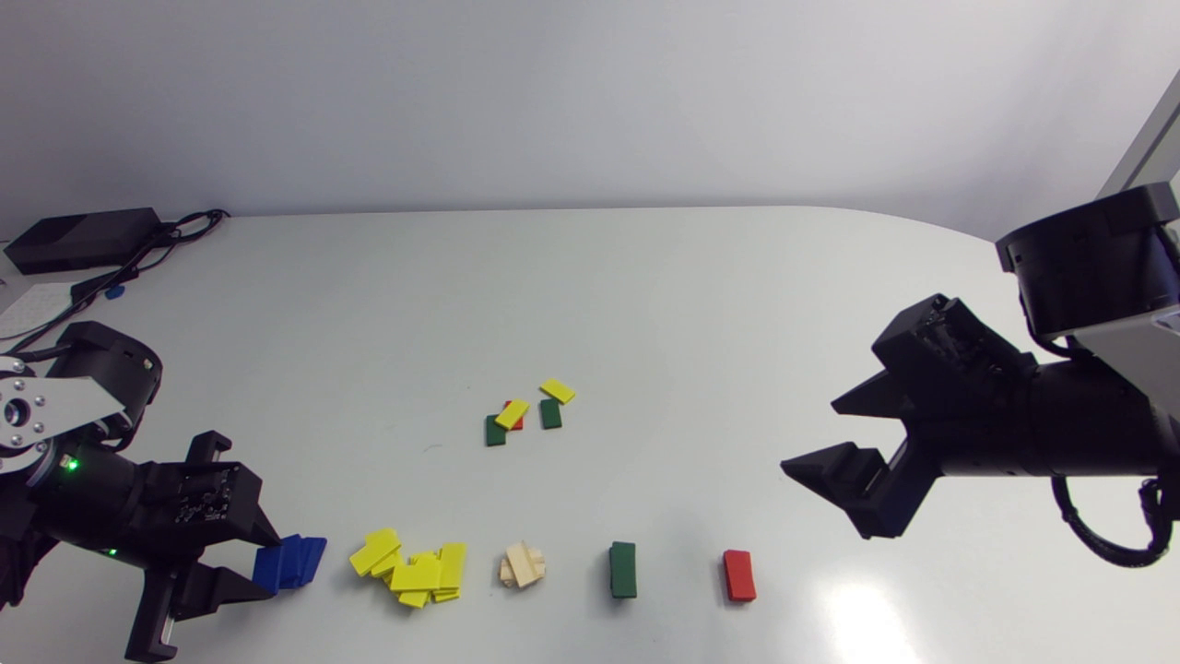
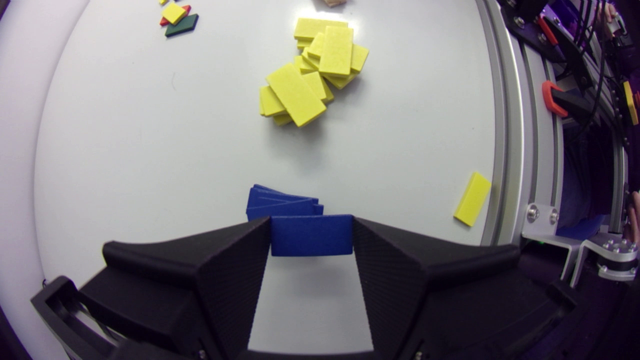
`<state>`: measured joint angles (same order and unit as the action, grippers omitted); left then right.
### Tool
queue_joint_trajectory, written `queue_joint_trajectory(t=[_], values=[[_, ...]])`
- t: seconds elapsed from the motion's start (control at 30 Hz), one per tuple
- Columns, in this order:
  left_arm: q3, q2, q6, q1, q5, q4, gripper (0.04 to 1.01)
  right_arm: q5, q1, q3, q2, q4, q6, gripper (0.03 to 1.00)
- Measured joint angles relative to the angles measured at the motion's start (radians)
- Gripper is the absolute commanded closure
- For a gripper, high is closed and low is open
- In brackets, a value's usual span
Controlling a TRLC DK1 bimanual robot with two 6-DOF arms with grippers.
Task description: Take domino bricks one by one from the mixed stack on the table and place each onto the existing stack of the same color.
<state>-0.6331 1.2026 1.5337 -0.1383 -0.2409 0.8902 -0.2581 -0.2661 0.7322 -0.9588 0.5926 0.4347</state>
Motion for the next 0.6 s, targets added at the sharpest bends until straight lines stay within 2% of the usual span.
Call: queue_joint_trajectory(t=[0.6], values=[[-0.067,0.127,0.018,0.000,-0.010,-0.005,0.967,-0.003,0.018,0.000,0.000,-0.001,0.008,0.066]])
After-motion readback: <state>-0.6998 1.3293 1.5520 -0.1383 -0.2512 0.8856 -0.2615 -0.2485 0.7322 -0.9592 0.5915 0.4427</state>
